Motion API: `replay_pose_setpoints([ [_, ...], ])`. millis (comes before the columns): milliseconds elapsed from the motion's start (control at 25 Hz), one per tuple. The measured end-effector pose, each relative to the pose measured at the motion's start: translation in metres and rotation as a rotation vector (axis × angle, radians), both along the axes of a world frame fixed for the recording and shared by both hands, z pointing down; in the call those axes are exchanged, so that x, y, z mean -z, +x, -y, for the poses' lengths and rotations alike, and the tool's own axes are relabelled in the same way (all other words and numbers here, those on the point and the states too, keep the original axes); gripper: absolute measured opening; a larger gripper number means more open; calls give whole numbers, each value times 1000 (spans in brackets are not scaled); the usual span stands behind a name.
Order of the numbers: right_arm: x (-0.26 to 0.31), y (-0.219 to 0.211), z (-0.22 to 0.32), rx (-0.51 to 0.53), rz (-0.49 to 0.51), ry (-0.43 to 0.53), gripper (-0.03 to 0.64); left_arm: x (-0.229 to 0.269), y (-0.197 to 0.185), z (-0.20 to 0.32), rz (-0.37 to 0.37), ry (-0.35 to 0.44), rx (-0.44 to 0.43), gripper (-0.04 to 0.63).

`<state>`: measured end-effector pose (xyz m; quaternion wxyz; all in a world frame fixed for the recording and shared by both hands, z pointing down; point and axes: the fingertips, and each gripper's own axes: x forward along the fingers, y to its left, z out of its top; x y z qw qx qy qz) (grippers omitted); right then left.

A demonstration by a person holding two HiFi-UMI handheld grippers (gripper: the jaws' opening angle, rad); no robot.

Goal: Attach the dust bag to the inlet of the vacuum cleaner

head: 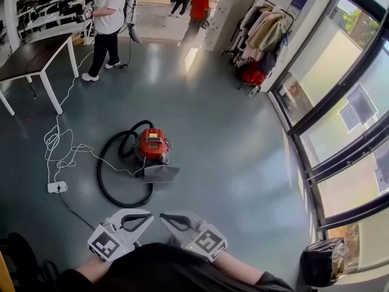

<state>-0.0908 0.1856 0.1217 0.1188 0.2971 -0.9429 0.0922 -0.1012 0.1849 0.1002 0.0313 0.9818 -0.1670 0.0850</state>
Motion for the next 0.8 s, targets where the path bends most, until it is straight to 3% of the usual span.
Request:
replay_pose_setpoints([
  [360, 13, 17, 6, 9, 69, 21, -8, 7, 19, 8, 17, 29, 38, 17],
  [800, 9, 19, -1, 27, 65, 27, -8, 4, 30, -1, 30, 34, 17, 17],
])
